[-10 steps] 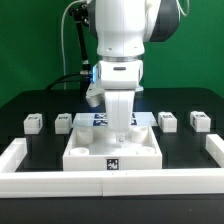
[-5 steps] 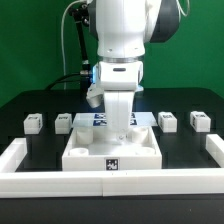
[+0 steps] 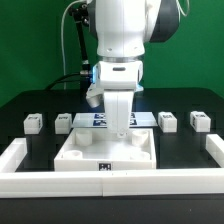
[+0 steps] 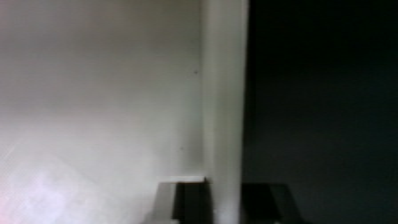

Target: Assemble square table

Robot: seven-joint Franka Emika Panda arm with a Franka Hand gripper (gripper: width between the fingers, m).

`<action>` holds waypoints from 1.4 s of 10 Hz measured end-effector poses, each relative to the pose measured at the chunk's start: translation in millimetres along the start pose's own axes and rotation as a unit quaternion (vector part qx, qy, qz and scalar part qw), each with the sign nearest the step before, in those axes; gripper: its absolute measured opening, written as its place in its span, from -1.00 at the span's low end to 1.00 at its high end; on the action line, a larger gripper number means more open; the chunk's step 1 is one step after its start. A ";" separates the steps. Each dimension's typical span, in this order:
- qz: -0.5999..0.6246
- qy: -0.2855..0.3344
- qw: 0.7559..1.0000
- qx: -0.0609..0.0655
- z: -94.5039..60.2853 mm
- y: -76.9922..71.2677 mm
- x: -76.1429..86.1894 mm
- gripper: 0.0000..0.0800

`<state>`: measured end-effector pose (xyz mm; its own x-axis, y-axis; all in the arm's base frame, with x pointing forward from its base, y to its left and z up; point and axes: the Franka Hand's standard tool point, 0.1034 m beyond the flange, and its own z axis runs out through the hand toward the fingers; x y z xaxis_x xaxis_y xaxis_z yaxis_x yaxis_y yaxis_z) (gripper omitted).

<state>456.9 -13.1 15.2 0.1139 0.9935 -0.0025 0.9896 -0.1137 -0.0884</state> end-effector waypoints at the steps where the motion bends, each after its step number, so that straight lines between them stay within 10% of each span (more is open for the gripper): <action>1: 0.000 0.000 1.000 0.000 0.0 0.1 0.0 -0.85; 14: -0.067 0.003 0.998 -0.006 -2.9 21.4 7.8 -0.85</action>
Offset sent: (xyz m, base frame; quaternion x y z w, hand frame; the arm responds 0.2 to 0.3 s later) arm 0.0000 0.0000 0.0000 0.0000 0.0000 0.0000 1.0000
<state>479.2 -7.8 16.2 -0.0189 0.9997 0.0146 0.9970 0.0200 -0.0751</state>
